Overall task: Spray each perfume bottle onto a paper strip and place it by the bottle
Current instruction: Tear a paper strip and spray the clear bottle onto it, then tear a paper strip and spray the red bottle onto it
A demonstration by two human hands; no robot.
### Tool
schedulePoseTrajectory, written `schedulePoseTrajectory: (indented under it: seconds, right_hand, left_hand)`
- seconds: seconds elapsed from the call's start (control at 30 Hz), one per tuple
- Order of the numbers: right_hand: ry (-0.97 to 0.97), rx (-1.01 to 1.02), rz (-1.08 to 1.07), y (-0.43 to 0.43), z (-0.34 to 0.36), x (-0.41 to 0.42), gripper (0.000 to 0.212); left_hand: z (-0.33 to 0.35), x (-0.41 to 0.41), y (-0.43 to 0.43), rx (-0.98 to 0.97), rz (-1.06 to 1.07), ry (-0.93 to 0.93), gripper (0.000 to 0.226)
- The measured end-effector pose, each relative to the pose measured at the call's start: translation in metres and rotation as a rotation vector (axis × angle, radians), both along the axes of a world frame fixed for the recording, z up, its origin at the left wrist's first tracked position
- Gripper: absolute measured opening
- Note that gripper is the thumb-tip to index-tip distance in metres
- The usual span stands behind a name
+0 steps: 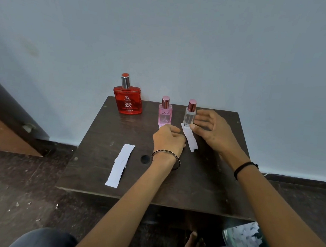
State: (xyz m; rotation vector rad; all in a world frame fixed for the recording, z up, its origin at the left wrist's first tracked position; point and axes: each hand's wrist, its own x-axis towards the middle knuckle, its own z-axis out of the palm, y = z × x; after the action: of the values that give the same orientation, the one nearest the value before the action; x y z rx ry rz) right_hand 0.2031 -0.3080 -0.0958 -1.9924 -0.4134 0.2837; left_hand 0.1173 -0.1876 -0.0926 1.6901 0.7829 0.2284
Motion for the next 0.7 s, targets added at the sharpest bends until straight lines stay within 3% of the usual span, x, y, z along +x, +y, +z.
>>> schedulePoseTrajectory:
  seconds: [0.17, 0.3, 0.4, 0.5, 0.7]
  right_hand:
    - [-0.095, -0.099, -0.154, -0.016, -0.005, -0.025, 0.039]
    - [-0.317, -0.222, -0.095, -0.021, -0.007, -0.057, 0.021]
    - [-0.439, -0.400, 0.015, -0.015, -0.010, -0.079, 0.025]
    - [-0.416, -0.554, 0.078, -0.003, -0.015, -0.097, 0.035]
    - [-0.419, -0.655, 0.112, 0.023, -0.017, -0.109, 0.044]
  left_hand:
    - [-0.004, -0.021, 0.009, 0.210, -0.074, -0.007, 0.015]
    - [-0.008, -0.039, 0.018, 0.363, -0.113, -0.044, 0.014]
    - [-0.009, -0.047, 0.020, 0.424, -0.134, -0.089, 0.014]
    - [-0.012, -0.051, 0.021, 0.467, -0.134, -0.133, 0.014]
    - [-0.014, -0.053, 0.031, 0.490, -0.166, -0.159, 0.013]
